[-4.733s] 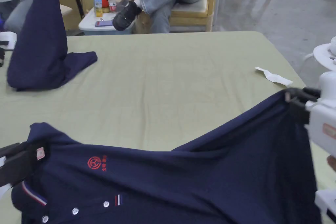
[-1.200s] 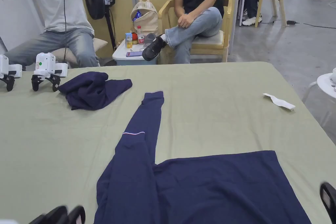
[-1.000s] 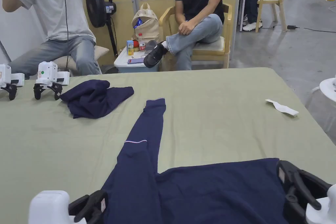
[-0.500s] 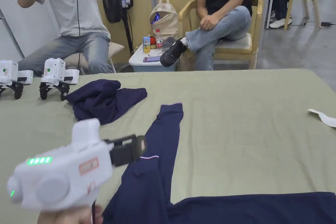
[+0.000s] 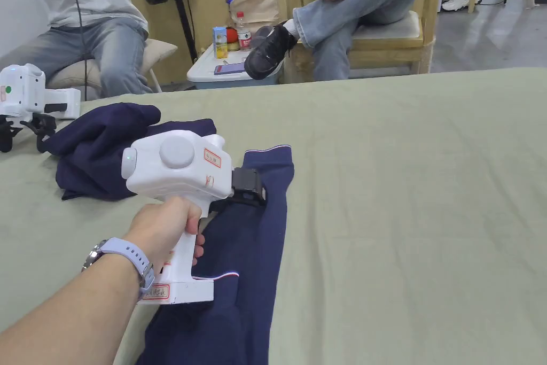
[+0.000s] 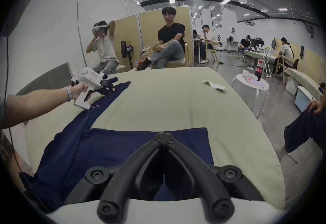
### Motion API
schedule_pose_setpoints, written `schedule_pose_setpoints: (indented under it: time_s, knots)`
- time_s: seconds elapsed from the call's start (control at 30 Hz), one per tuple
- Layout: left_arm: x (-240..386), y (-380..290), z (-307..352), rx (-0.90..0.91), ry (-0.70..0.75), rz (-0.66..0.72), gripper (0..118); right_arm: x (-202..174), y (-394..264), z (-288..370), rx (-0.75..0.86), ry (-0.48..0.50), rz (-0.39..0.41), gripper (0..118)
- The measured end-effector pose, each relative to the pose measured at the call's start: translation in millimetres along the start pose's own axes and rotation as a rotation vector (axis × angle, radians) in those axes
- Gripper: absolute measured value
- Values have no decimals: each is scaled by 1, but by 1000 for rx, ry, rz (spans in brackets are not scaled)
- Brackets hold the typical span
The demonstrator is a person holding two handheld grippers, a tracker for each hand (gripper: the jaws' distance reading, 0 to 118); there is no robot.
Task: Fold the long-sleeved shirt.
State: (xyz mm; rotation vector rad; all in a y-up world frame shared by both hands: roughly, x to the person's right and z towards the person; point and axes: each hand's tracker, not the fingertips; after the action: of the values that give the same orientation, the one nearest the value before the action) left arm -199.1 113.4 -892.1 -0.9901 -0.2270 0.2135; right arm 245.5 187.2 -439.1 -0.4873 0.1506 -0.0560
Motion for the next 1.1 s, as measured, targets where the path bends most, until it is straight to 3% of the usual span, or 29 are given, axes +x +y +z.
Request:
schedule_pose_setpoints:
  time_s: [0.03,0.07,0.1,0.13,0.27,0.3,0.57,0.77,0.87,0.97,1.1]
  knots:
    - [11,-2,3,28,77,-5,0,-3,-1,1,1,-3,9,1]
    - [11,-3,5,48,85,-46,0,-6,-2,1,-2,-2,11,1]
    - [12,-3,0,9,-11,-44,0,-8,-3,2,-4,1,10,1]
    - [6,-14,1,-5,1,0,0,-9,-4,4,-2,9,1,1]
    - [16,-21,31,18,-3,-51,0,-7,-3,10,-7,11,-23,1]
    - [17,3,29,79,-4,-91,0,-5,-2,15,-10,7,-35,1]
    - [55,-30,177,157,-96,-191,0,-4,9,71,57,-10,-84,1]
    - [73,-119,277,207,-110,-288,0,-6,11,122,101,-21,-90,1]
    - [78,-183,318,225,-148,-271,0,-4,4,142,106,-20,-99,1]
    - [89,-265,350,275,-51,-306,0,-6,-3,158,92,-34,-104,1]
    - [85,-364,361,240,-5,-215,0,-10,-15,172,75,-30,-148,1]
